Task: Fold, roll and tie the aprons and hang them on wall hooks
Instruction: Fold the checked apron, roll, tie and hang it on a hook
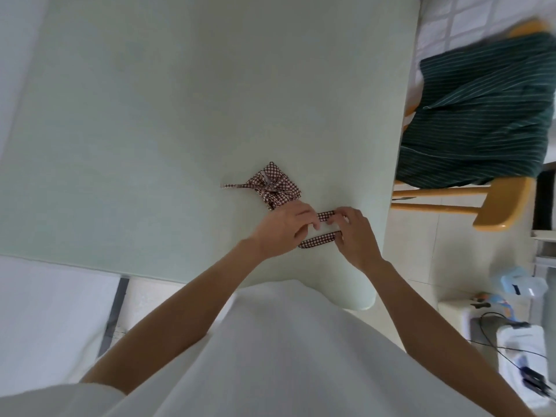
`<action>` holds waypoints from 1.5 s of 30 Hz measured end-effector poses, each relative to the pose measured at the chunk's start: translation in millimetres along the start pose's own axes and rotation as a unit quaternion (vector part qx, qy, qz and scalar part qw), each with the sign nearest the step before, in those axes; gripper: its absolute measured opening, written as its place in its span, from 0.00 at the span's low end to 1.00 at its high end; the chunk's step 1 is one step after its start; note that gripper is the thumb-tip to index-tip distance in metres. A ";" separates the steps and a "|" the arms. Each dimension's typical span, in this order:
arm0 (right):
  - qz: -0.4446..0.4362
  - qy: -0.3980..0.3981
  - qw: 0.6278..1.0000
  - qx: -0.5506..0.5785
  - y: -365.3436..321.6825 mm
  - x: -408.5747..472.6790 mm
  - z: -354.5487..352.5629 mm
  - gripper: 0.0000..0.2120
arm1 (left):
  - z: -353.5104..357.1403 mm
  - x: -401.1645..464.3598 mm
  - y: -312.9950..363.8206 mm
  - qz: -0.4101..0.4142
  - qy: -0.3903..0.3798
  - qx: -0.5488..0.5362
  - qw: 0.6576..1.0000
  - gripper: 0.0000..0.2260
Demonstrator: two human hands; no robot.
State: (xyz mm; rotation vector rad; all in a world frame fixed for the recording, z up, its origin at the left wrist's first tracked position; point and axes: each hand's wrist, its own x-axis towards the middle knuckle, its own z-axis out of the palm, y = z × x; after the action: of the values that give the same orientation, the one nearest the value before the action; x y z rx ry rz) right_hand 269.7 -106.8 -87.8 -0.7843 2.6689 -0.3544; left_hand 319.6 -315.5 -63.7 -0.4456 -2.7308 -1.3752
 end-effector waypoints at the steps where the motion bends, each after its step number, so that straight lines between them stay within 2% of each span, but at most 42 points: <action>1: 0.015 0.008 1.000 -0.012 -0.8 -5.3 2.4 0.19 | 9.5 -2.5 1.4 -0.020 -0.069 -0.010 0.997 0.09; 3: 0.038 0.011 0.999 -0.015 1.0 -16.0 4.8 0.18 | 26.1 -8.8 3.8 -0.070 -0.206 0.008 0.976 0.12; 5: 0.023 0.007 1.000 -0.014 5.2 -25.4 4.6 0.16 | 38.5 -14.5 4.3 -0.086 -0.296 0.120 0.944 0.18; 8: -0.056 -0.015 0.998 -0.016 15.8 -42.3 3.0 0.10 | 50.3 -23.5 10.3 -0.101 -0.292 0.232 0.922 0.23; 10: -0.092 -0.028 0.995 -0.037 23.8 -57.2 2.4 0.12 | 55.0 -30.5 20.9 -0.132 -0.278 0.264 0.914 0.24; 13: -0.062 -0.007 0.998 -0.027 34.1 -71.1 3.8 0.08 | 55.8 -42.0 27.7 -0.175 -0.267 0.284 0.904 0.18; 15: -0.023 0.006 0.997 0.067 31.1 -75.1 -1.5 0.05 | 50.9 -49.3 32.7 -0.205 -0.252 0.269 0.906 0.14; 17: -0.005 0.008 0.981 0.193 18.8 -75.4 -16.0 0.03 | 45.6 -59.9 42.6 -0.253 -0.197 0.216 0.922 0.13; 19: -0.013 -0.023 0.958 0.285 -5.8 -68.6 -42.4 0.05 | 35.7 -69.5 54.1 -0.294 -0.093 0.140 0.941 0.14; 21: -0.038 -0.030 0.926 0.374 -32.9 -59.2 -72.5 0.09 | 20.4 -73.0 66.0 -0.295 0.004 0.079 0.952 0.12; 23: -0.080 -0.030 0.907 0.413 -57.4 -49.3 -100.0 0.12 | 0.7 -74.8 80.5 -0.285 0.077 0.036 0.955 0.08; 26: -0.171 -0.063 0.907 0.379 -94.0 -36.2 -134.9 0.11 | -34.2 -77.7 107.9 -0.267 0.164 -0.017 0.949 0.08; 30: -0.320 -0.056 0.914 0.242 -154.3 -15.4 -182.0 0.14 | -96.4 -76.7 144.7 -0.227 0.264 -0.067 0.935 0.14; 32: -0.367 -0.011 0.910 0.193 -188.7 -3.0 -207.4 0.12 | -132.9 -74.8 159.5 -0.204 0.306 -0.082 0.926 0.13; 35: -0.374 0.023 0.899 0.226 -240.1 10.6 -239.7 0.07 | -189.8 -79.5 179.5 -0.189 0.361 -0.096 0.908 0.13; 38: -0.375 0.008 0.880 0.291 -282.6 21.2 -260.1 0.06 | -236.4 -86.6 193.4 -0.172 0.381 -0.078 0.905 0.13; 42: -0.382 -0.035 0.827 0.411 -346.2 25.1 -284.0 0.07 | -301.8 -106.4 207.6 -0.128 0.409 -0.058 0.902 0.11; 45: -0.385 -0.037 0.798 0.462 -393.6 29.1 -302.4 0.08 | -355.8 -120.7 217.0 -0.088 0.417 -0.032 0.904 0.09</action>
State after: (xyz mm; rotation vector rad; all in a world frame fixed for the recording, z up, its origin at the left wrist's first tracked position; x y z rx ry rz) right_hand 317.8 -401.9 309.5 -1.3844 1.5781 -1.5996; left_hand 466.1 -503.8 298.7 0.3431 -2.0383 -1.2778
